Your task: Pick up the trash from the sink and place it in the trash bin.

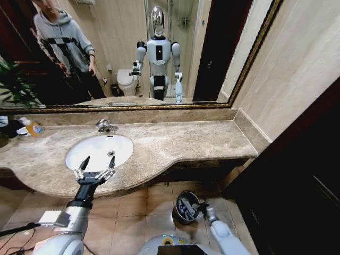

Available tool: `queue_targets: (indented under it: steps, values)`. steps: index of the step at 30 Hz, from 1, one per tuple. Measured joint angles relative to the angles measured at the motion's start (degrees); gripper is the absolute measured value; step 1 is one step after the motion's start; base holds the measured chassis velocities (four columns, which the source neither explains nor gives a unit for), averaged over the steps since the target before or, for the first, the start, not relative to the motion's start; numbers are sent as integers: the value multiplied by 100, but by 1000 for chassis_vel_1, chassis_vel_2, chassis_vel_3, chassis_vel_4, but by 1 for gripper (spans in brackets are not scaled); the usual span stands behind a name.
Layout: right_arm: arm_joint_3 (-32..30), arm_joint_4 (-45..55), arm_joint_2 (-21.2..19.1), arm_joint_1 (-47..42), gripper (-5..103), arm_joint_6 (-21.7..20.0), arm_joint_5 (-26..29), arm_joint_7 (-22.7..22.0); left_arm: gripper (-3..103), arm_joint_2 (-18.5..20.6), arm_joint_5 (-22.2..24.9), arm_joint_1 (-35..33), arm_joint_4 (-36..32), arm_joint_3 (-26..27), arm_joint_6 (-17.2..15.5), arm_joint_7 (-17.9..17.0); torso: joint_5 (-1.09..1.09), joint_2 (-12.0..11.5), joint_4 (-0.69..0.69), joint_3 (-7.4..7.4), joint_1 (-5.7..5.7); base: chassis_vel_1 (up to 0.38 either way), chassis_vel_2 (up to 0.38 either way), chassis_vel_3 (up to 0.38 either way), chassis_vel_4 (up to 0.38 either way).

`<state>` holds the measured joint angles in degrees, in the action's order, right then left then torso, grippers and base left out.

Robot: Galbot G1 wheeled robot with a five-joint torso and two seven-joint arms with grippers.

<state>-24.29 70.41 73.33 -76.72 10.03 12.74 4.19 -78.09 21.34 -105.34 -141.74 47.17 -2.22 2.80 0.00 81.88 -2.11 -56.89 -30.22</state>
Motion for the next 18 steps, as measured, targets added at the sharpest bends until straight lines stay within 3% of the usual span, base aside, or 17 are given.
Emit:
queue_targets:
  steps: [7, 18]
  values:
    - [-360, 996, -122, -648, 100, 52, 319, -71, 100, 0, 0, 0, 0, 0, 0, 0, 1, 0, 0, 0, 0, 0, 0, 0, 0]
    - [-790, 3532, 129, -2261, 100, 32, 431, -212, 100, 0, 0, 0, 0, 0, 0, 0, 0, 0, 1, 0, 0, 0, 0, 0, 0]
